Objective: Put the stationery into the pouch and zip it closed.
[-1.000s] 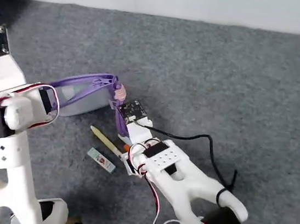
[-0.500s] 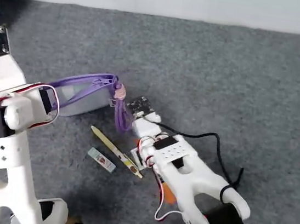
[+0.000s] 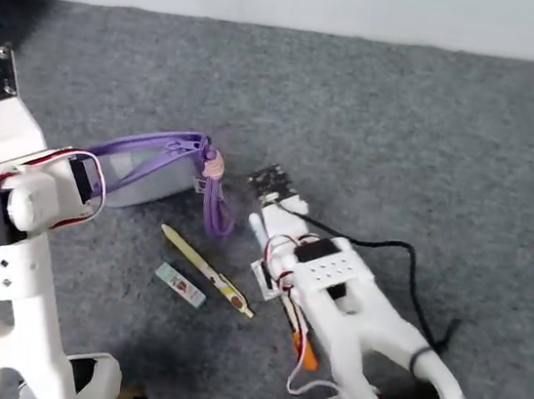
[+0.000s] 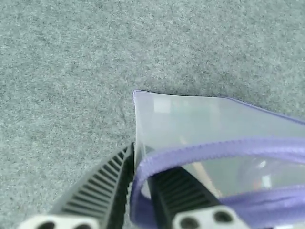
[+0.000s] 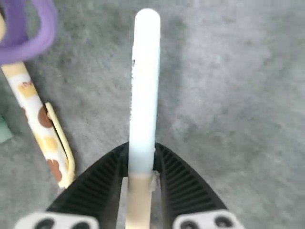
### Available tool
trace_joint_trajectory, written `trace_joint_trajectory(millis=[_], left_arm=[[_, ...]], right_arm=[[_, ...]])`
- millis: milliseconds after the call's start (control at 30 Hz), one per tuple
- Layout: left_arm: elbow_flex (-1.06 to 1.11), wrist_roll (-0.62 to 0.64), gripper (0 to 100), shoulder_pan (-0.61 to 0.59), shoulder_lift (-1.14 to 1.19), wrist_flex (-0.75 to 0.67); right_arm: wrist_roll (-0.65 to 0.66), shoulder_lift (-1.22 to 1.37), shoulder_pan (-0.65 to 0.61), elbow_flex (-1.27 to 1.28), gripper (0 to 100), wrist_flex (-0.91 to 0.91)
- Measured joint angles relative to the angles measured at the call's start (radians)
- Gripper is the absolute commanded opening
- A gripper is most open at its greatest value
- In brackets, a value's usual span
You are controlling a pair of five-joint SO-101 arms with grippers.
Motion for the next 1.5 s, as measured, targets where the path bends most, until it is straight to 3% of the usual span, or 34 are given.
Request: trace_joint_trajectory(millis=[333, 767, 1167, 1500], left_arm=[[0.000, 0.000, 1, 0.000, 0.000, 0.000], [0.000, 0.000, 1, 0.000, 0.000, 0.000], [0.000, 0.012, 1, 0.048, 0.000, 0.000], [0.000, 0.015, 1, 0.048, 0.000, 0.000]], right_arm=[[0.002, -0.454, 0.069, 0.002, 0.8, 0.204], [-0.046, -0.928, 0.072, 0.002, 0.7, 0.160], [-0.207, -0.919, 0.071, 0.002, 0.7, -0.083], [-0.259, -0.795, 0.061, 0.002, 0.7, -0.272]])
